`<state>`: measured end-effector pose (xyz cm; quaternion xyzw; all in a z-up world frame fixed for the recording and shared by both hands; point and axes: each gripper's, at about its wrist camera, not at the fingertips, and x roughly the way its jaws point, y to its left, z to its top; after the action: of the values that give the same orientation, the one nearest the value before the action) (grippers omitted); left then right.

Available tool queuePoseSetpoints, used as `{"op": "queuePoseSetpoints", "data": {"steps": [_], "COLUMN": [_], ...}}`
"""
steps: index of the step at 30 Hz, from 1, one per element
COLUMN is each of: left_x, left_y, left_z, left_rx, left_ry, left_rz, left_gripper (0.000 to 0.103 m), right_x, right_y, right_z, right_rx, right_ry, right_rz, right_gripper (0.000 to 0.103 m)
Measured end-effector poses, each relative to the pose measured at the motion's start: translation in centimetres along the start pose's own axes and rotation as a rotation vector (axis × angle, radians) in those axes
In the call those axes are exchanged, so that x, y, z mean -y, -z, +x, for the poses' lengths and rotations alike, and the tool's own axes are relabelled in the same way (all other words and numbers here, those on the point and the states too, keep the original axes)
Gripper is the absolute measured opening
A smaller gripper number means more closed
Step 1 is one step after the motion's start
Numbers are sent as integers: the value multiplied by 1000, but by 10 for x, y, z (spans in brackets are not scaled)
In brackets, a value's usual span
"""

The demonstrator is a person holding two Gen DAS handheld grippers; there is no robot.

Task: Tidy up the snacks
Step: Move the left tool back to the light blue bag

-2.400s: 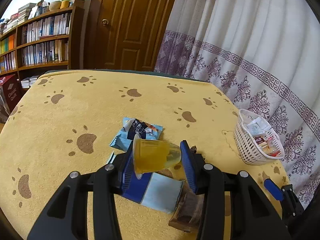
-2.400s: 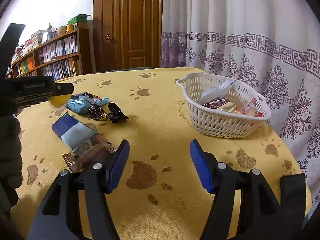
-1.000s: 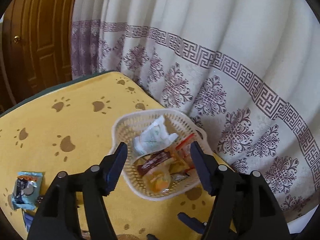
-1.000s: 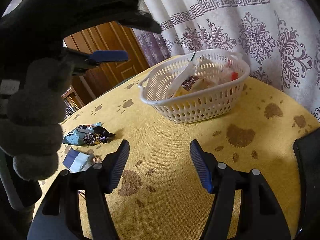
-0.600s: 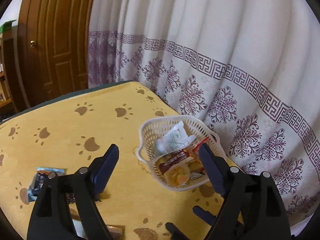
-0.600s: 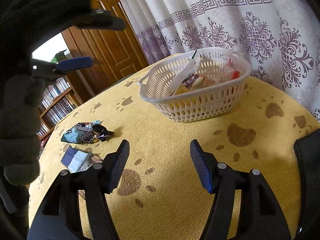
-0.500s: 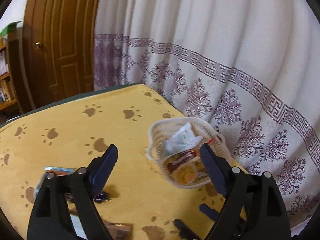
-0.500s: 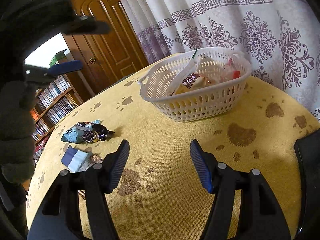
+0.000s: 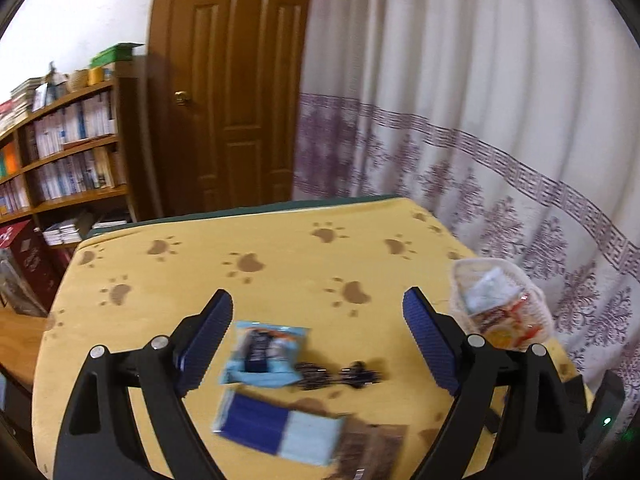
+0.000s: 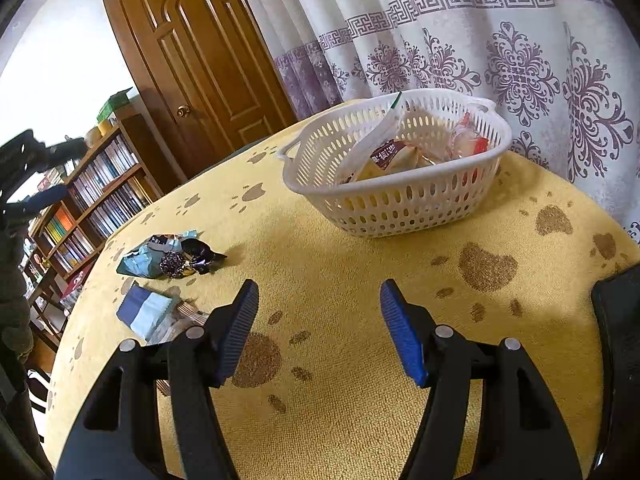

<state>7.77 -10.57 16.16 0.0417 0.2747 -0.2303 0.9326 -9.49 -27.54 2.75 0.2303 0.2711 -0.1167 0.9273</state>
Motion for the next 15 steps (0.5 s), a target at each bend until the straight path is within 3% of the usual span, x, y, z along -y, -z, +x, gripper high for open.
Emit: {"op": "queuePoseSetpoints", "data": {"steps": [6,12,15], "left_x": [-41,-56,-53], "left_y": [8,22,29], "left_z": [14,39,54], "left_rx": [-34,-93,-124], "left_ry": [-32,-21,-1], "left_rz": [-78,-133,-135], "left_gripper": [87,90,92], "right_x": [-3,-5,-5], "right_y": [0,0,0], "right_z": [4,6,6], "right_rx": [-17,-28,-29], "right_ry": [15,20,16], "right_rz": [-15,-24,-31], "right_gripper": [65,65,73]}}
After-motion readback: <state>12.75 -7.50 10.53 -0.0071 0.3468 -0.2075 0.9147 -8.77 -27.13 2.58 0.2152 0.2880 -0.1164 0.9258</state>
